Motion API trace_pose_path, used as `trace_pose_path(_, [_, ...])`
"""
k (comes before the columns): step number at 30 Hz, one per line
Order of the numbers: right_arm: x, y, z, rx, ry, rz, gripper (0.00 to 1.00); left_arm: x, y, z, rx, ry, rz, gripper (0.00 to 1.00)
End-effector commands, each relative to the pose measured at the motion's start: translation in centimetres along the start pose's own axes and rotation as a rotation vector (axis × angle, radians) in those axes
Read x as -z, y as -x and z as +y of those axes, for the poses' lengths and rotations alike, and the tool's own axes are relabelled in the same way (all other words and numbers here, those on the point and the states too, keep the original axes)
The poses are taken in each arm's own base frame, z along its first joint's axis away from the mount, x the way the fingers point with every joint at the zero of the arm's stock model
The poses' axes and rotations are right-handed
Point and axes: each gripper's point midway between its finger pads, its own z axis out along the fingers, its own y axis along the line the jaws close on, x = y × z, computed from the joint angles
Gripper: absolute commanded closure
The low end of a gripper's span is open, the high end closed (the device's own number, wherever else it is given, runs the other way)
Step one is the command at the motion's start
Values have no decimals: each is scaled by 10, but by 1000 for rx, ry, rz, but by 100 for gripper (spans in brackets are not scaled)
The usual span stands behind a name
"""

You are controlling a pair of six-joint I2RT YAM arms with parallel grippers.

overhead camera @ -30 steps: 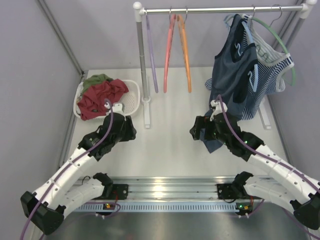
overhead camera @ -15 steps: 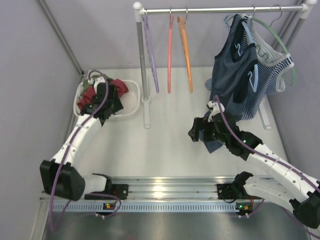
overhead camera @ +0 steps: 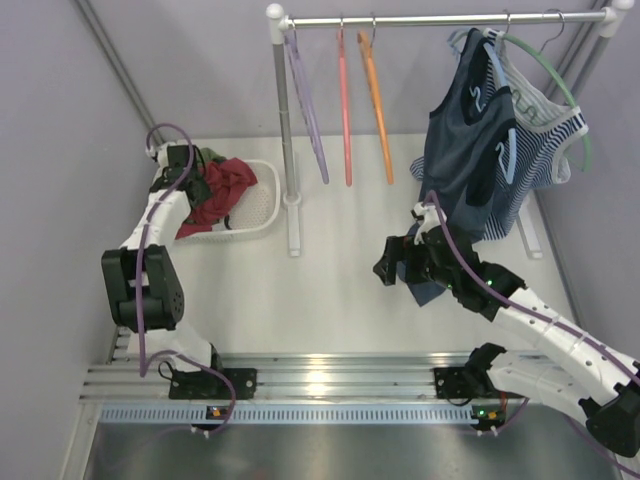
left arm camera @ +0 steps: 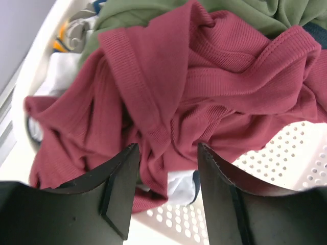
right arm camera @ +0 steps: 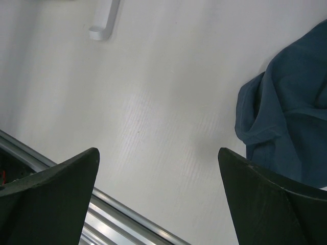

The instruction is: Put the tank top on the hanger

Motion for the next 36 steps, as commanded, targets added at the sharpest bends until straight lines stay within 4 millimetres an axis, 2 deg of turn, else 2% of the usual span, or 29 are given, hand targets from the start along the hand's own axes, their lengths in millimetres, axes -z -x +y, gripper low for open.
trace_pose_path(1, [-3,11,9,0,47,-47,0,-10,27,-12,11,-33,-73,45])
trace_pose_path(6, [-6,10,9,9,44,-41,0,-31,13,-7,-5,3,-34,47])
trace_pose_path(10, [-8,9,8,10,43,-39,0,-33,11,-4,-1,12,-30,53])
trace_pose_path(11, [-8,8,8,11,42,-37,0,-31,12,-5,0,4,-33,62])
trace_pose_path(13, [-8,8,8,11,43,-39,0,-24,18,-8,6,-16,-44,68])
trace_pose_path(14, [-8,7,8,10,42,-37,0,-22,20,-8,6,-21,-50,78])
trace_pose_path(18, [-8,9,7,9,38,-43,0,-3,32,-16,8,-70,-57,98])
trace_pose_path(19, [-8,10,7,10,38,-43,0,10,41,-17,16,-90,-76,100])
trace_pose_path(22, [-5,15,8,14,34,-55,0,37,49,-24,29,-160,-84,100])
trace_pose_path(23, [-4,18,9,13,37,-62,0,58,58,-27,36,-200,-112,100])
trace_pose_path(28, [4,32,15,15,54,-110,0,124,64,-40,-5,-315,-155,100])
trace_pose_path(30, [7,38,16,14,50,-126,0,160,72,-45,-12,-390,-200,100])
trace_pose_path(32, [13,48,18,19,54,-149,0,184,75,-45,-20,-434,-218,100])
trace_pose_path(33, [16,52,19,19,56,-160,0,206,83,-45,-11,-472,-255,100])
trace_pose_path(35, [22,62,24,22,67,-185,0,229,88,-46,-6,-528,-282,100])
trace_pose_path(36, [24,65,24,24,68,-193,0,251,96,-43,5,-558,-321,100])
